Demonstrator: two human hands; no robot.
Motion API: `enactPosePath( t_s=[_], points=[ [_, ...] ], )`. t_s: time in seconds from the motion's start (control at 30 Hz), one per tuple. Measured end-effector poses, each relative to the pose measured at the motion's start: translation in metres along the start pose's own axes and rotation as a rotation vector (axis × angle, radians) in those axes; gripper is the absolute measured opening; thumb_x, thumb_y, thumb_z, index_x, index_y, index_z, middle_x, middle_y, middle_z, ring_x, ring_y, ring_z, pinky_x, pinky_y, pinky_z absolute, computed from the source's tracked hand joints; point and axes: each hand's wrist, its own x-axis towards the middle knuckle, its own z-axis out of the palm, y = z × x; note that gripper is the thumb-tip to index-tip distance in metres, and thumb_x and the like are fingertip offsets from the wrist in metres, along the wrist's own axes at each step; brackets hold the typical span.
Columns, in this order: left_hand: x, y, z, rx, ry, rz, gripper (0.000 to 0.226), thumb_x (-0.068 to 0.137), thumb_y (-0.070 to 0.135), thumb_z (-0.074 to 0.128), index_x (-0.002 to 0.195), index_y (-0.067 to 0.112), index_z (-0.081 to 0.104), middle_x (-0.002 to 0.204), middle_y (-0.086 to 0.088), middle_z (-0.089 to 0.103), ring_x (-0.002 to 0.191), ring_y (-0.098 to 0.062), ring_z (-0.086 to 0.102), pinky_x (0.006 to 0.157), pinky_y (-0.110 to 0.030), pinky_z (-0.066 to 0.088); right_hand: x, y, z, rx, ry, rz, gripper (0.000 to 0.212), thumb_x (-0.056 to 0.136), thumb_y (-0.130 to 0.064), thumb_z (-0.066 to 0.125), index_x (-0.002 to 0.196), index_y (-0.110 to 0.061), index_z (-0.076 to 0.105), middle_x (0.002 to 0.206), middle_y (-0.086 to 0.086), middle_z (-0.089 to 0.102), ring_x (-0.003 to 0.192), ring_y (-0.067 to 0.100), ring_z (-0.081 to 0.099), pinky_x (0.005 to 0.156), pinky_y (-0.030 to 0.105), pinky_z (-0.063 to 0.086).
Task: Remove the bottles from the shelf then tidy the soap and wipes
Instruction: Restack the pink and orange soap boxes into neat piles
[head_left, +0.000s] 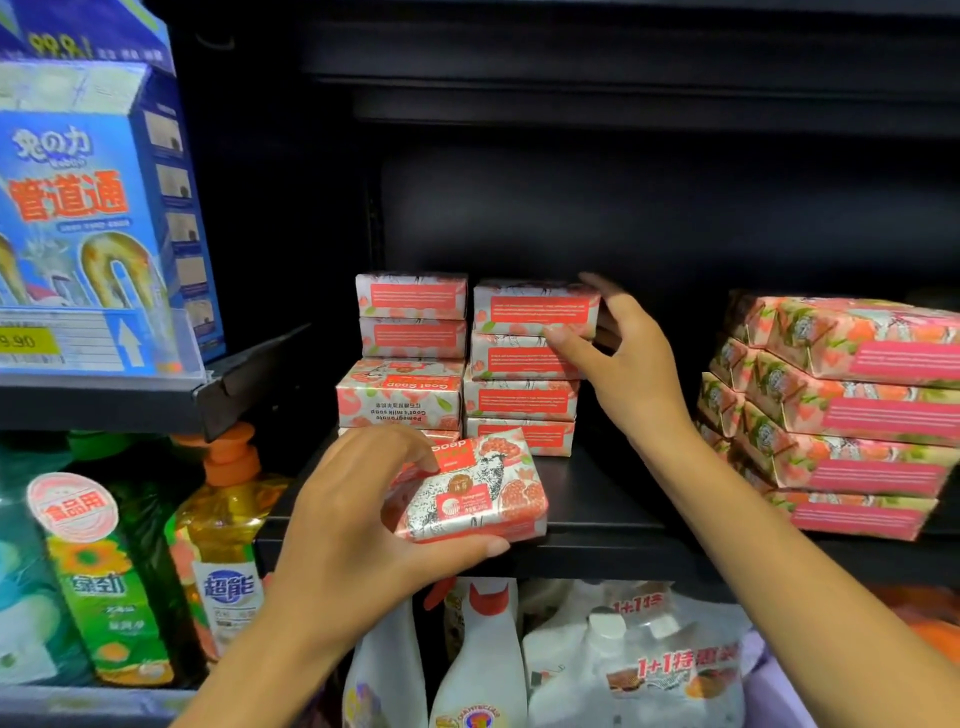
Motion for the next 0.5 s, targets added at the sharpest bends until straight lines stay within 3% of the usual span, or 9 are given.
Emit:
enactPosePath(
  t_s=[0.17,0.3,0.37,0.5],
  points=[
    [0.003,0.002,0.004,-0.029,-0.025,-0.017,0.057,0.056,0.073,0.065,0.092,0.034,0.046,0.094,0.019,0.056,0.099,0.003,0.05,0.072,-0.016,0.045,0.001,-0.001,0.005,-0.041,0.006,-0.003,0.057,0.088,-0.028,0.063,0.139,-0.021,0.038,0.116,-0.014,0.051,0.096,-0.006,0.047,0.065,-0.006,0.038],
    [0.009,0.005,0.012,0.006,-0.068,-0.035,0.059,0.054,0.075,0.063,0.09,0.029,0.05,0.091,0.016,0.058,0.094,0.002,0.052,0.066,-0.012,0.041,-0.001,-0.006,0.005,-0.041,0.007,0.018,0.06,0.088,-0.029,0.063,0.141,-0.021,0.036,0.127,-0.008,0.052,0.103,-0.004,0.046,0.067,0.001,0.042],
    [0.014,0.008,0.018,0.036,-0.103,-0.038,0.061,0.054,0.075,0.062,0.088,0.025,0.053,0.09,0.013,0.06,0.082,0.0,0.054,0.065,-0.01,0.038,-0.008,-0.011,-0.002,-0.031,0.023,0.016,0.061,0.088,-0.032,0.062,0.141,-0.021,0.034,0.125,-0.012,0.046,0.105,-0.004,0.045,0.07,0.003,0.041],
    [0.026,0.013,0.03,0.12,-0.141,0.017,0.055,0.054,0.069,0.066,0.082,0.024,0.051,0.083,0.009,0.062,0.077,-0.006,0.052,0.063,-0.01,0.034,-0.044,-0.008,-0.03,-0.046,0.053,0.012,0.068,0.083,-0.039,0.063,0.142,-0.024,0.033,0.133,-0.009,0.047,0.115,-0.002,0.047,0.087,0.007,0.041]
  ],
)
